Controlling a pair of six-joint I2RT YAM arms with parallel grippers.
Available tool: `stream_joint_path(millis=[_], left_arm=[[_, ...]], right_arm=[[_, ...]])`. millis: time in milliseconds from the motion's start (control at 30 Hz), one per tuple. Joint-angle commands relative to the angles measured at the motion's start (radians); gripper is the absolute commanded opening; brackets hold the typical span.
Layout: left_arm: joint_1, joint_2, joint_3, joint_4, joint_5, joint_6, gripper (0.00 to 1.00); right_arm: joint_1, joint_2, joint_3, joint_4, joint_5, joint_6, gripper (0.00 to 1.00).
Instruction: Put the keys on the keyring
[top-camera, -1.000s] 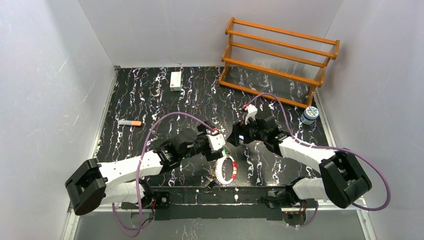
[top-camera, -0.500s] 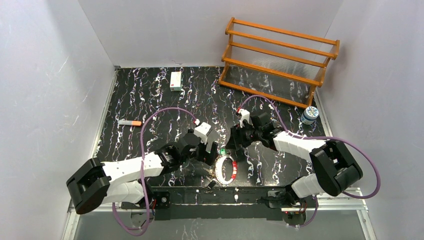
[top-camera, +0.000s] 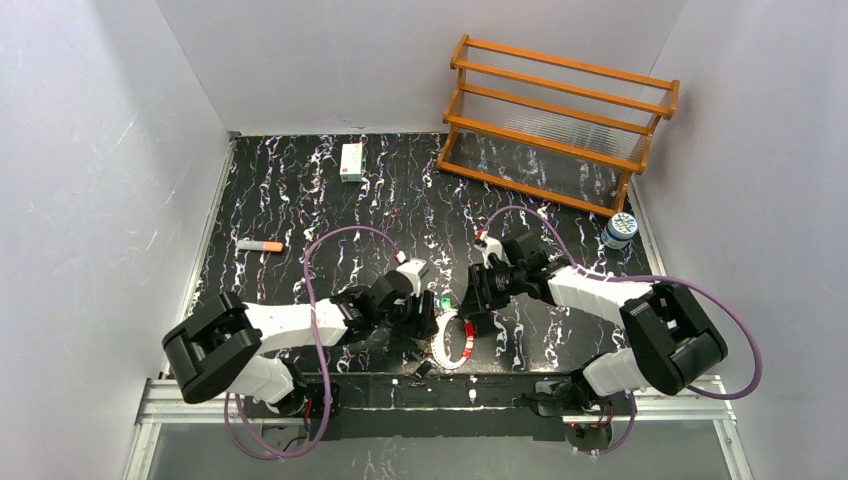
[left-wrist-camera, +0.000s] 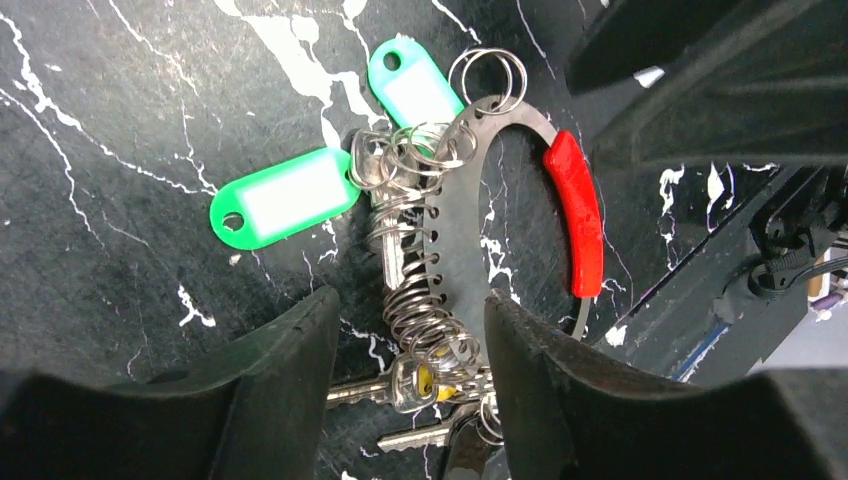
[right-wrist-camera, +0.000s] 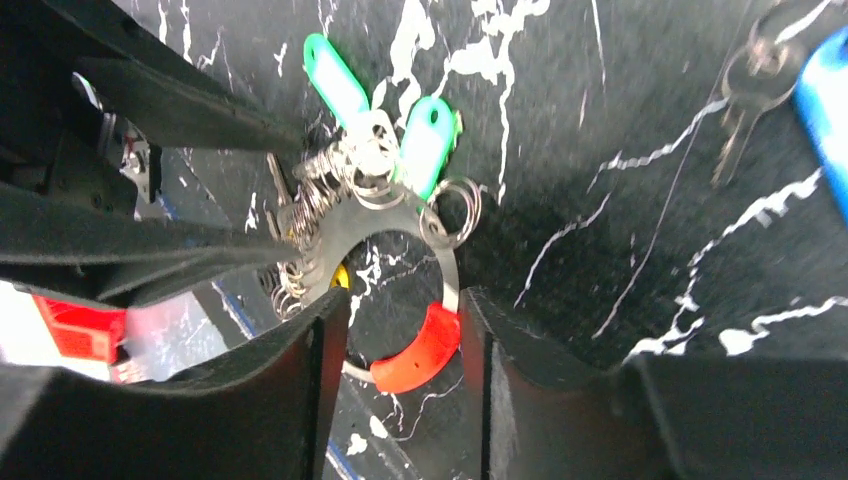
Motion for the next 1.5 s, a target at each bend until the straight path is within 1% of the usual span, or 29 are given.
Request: stream_joint_path(millis=[0,100,167,333,467,567,800,933,1000,1067,1167,1233,1300,1367,1467], left_arm=[[-0.003,0.069,0.057,-0.050,0.006,0.012,0.50],[-0.002,0.136,0.095,-0.070,0.003,0.041,0.37],[-0.003,0.175,0.121,-0.084,-0.011,0.065,0.32],[-0.003,0.239,0.219,-0.190,-0.125,0.174,0.26],[-0.001,0.289,0.304,-0.268,-0.178,0.275,0.21],[0.005,0.326,0.347,-0.281,-0.187,0.325,0.18],[0.034,0.402,0.433,-0.279,-0.168,0.385,0.17],[0.063,0.404,0.451,-0.279,-0.167,0.409,0.17],[0.088,0.386,0.444,-0.278,-0.169,0.426,0.19],[0.107,0.355,0.432,-0.280,-0.174,0.442,0.23],[0.128,0.288,0.403,-0.280,-0.177,0.458,0.33],[0.136,0.245,0.377,-0.279,-0.177,0.457,0.41],[0.142,0.199,0.350,-0.275,-0.171,0.439,0.49],[0.149,0.154,0.317,-0.271,-0.162,0.410,0.55],[0.160,0.091,0.269,-0.268,-0.143,0.354,0.63]], right_arm=[[-0.001,-0.009,-0.030,-0.043,-0.074,0.059,0.49],[-0.001,-0.005,-0.039,-0.059,-0.086,0.064,0.46],[-0.001,-0.006,-0.040,-0.074,-0.079,0.068,0.46],[-0.002,0.012,-0.060,-0.042,-0.094,0.083,0.45],[0.006,0.088,-0.059,0.007,-0.124,0.098,0.42],[0.013,0.138,-0.052,0.059,-0.164,0.124,0.39],[0.047,0.221,-0.004,0.221,-0.182,0.212,0.39],[0.073,0.299,0.043,0.290,-0.194,0.244,0.39],[0.080,0.320,0.062,0.297,-0.205,0.247,0.40],[0.080,0.312,0.077,0.281,-0.205,0.231,0.42],[0.079,0.266,0.121,0.167,-0.140,0.158,0.51],[0.075,0.227,0.145,0.094,-0.087,0.110,0.58],[0.062,0.190,0.162,0.032,-0.040,0.073,0.63],[0.039,0.157,0.172,-0.018,-0.006,0.046,0.65],[-0.007,0.131,0.180,-0.059,0.014,0.012,0.66]])
